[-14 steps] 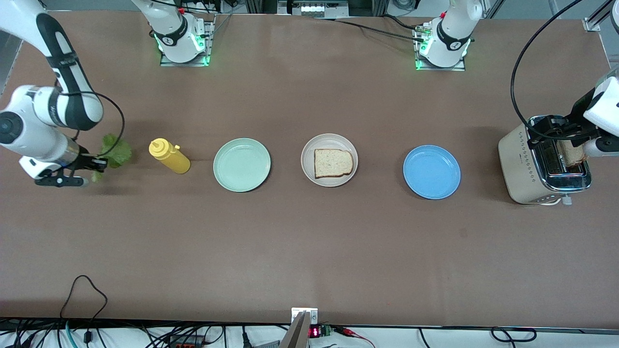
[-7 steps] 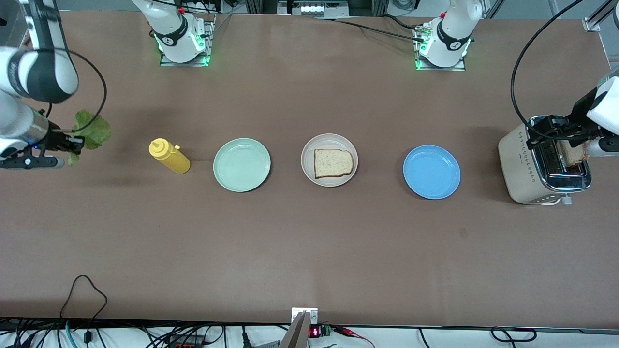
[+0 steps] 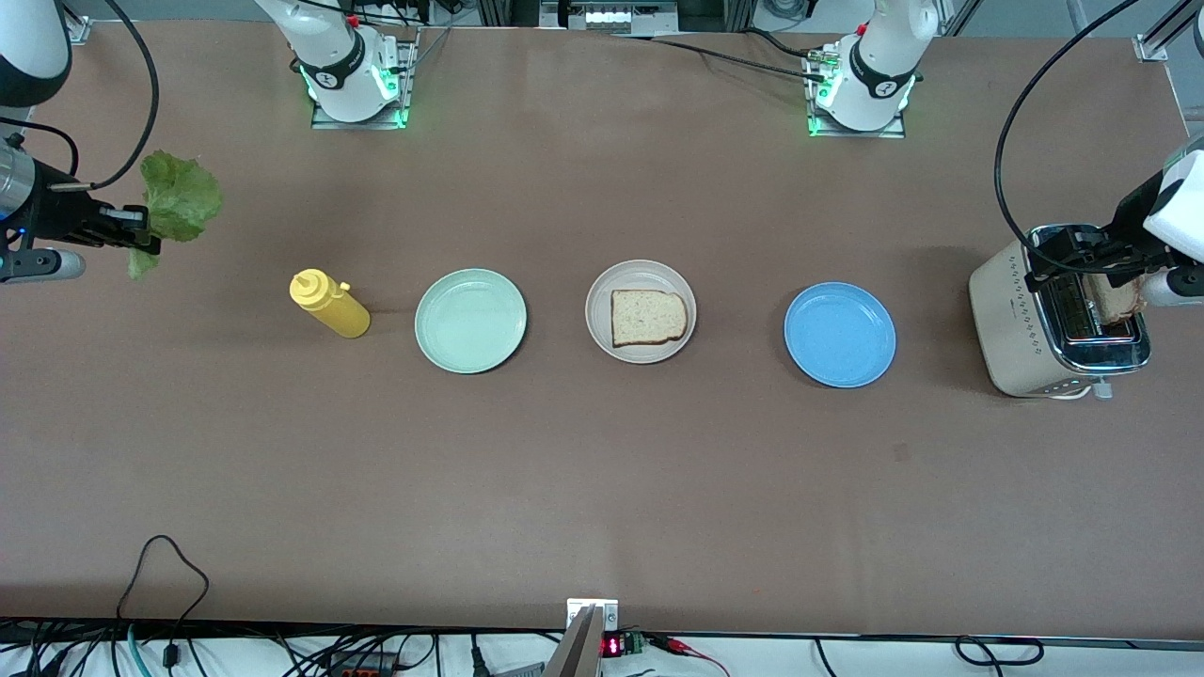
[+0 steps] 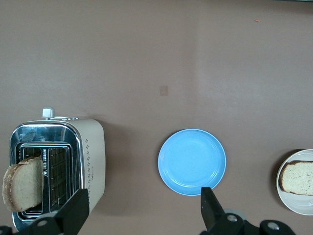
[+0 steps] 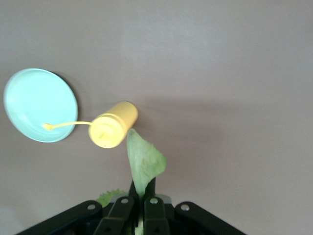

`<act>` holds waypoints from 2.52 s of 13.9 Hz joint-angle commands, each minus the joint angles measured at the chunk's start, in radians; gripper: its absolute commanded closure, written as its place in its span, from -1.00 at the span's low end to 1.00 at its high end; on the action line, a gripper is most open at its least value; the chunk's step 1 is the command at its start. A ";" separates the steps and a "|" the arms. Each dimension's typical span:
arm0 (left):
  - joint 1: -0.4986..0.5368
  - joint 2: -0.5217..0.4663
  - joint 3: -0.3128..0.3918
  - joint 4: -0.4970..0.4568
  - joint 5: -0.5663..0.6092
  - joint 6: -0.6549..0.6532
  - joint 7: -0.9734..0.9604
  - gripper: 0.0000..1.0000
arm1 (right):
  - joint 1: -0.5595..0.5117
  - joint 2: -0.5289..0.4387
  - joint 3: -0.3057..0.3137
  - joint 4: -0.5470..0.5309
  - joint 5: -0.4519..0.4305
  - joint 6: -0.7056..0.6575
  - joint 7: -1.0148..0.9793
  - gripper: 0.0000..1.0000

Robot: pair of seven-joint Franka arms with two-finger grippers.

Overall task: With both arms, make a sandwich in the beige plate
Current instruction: 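Carry the lettuce with the right gripper over the green plate toward the bread, then lower the lettuce onto the bread on the beige plate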

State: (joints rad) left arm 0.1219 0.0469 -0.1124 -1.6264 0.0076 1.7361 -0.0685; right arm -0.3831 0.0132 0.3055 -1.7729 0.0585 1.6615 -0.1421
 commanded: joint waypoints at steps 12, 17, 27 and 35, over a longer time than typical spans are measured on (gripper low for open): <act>0.010 -0.019 -0.006 -0.015 0.000 -0.004 0.018 -1.00 | 0.349 0.212 0.118 0.016 0.033 0.274 0.887 1.00; 0.010 -0.019 -0.006 -0.015 0.002 -0.004 0.016 -1.00 | 0.453 0.318 0.107 0.023 0.030 0.443 1.194 1.00; 0.012 -0.018 0.002 -0.016 0.002 -0.006 0.016 -1.00 | 0.843 0.559 -0.097 0.219 0.027 0.544 1.757 1.00; 0.013 -0.016 0.005 -0.016 0.002 -0.006 0.018 -1.00 | 0.992 0.706 -0.121 0.243 0.017 0.756 1.908 1.00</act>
State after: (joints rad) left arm 0.1279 0.0456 -0.1071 -1.6289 0.0076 1.7342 -0.0685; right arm 0.5861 0.6855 0.1993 -1.5659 0.0864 2.3959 1.7380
